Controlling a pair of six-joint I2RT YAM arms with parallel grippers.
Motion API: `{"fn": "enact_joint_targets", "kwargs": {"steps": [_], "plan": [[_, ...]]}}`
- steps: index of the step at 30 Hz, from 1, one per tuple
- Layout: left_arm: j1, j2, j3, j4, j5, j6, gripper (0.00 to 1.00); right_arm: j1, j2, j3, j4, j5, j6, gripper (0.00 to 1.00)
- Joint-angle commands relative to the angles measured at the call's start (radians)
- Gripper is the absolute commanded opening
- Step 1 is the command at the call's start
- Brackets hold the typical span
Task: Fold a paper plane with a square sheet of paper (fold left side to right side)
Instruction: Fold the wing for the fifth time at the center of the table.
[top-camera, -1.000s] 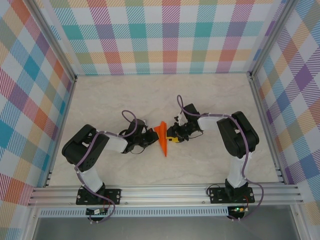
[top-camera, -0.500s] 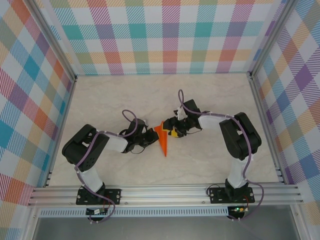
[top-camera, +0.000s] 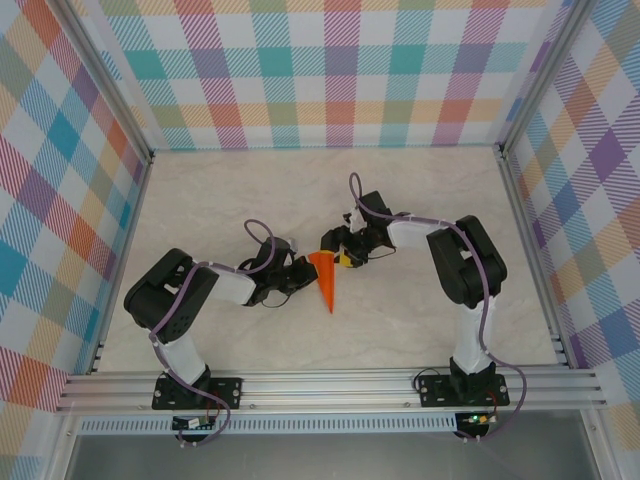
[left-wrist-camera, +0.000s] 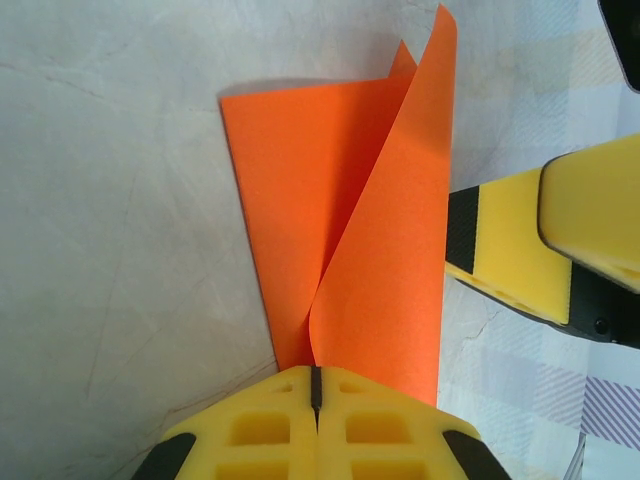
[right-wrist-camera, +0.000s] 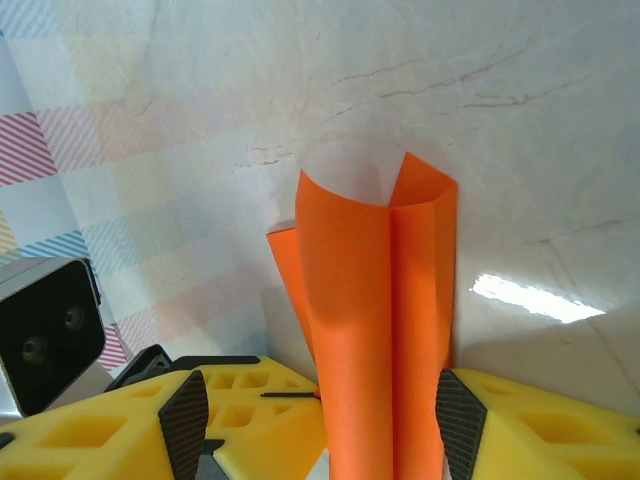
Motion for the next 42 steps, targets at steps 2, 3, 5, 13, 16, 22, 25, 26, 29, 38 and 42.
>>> {"fn": "enact_joint_targets", "kwargs": {"steps": [2, 3, 5, 13, 16, 22, 25, 26, 29, 38, 42], "plan": [[0.009, 0.010, 0.027, -0.015, 0.006, 0.017, 0.00, 0.006, 0.030, 0.042, -0.033, -0.019, -0.011, 0.65], [0.009, 0.011, 0.026, -0.014, 0.008, 0.018, 0.00, 0.009, 0.032, 0.044, -0.031, -0.021, -0.015, 0.65], [0.009, 0.011, 0.028, -0.013, 0.010, 0.017, 0.00, 0.010, 0.032, 0.046, -0.028, -0.022, -0.015, 0.65], [0.008, 0.008, 0.031, -0.013, 0.013, 0.020, 0.00, 0.021, 0.067, 0.085, -0.126, 0.011, -0.044, 0.65], [0.008, 0.007, 0.033, -0.014, 0.014, 0.020, 0.00, 0.027, 0.081, 0.105, -0.188, 0.048, -0.057, 0.66], [0.007, 0.013, 0.033, -0.023, 0.007, 0.027, 0.00, 0.032, 0.100, 0.122, -0.235, 0.061, -0.066, 0.67], [0.008, 0.026, 0.033, -0.020, 0.007, 0.028, 0.00, 0.035, 0.101, 0.122, -0.232, 0.058, -0.068, 0.67], [0.008, 0.032, 0.033, -0.020, 0.008, 0.027, 0.00, 0.035, 0.100, 0.123, -0.232, 0.058, -0.068, 0.67], [0.007, 0.045, 0.036, -0.016, 0.009, 0.029, 0.00, 0.036, 0.099, 0.125, -0.234, 0.059, -0.070, 0.67], [0.004, 0.041, 0.052, -0.040, 0.003, 0.043, 0.00, 0.041, 0.100, 0.127, -0.242, 0.062, -0.075, 0.67], [0.004, 0.055, 0.044, -0.047, -0.014, 0.035, 0.00, 0.039, 0.094, 0.126, -0.241, 0.064, -0.076, 0.67]]}}
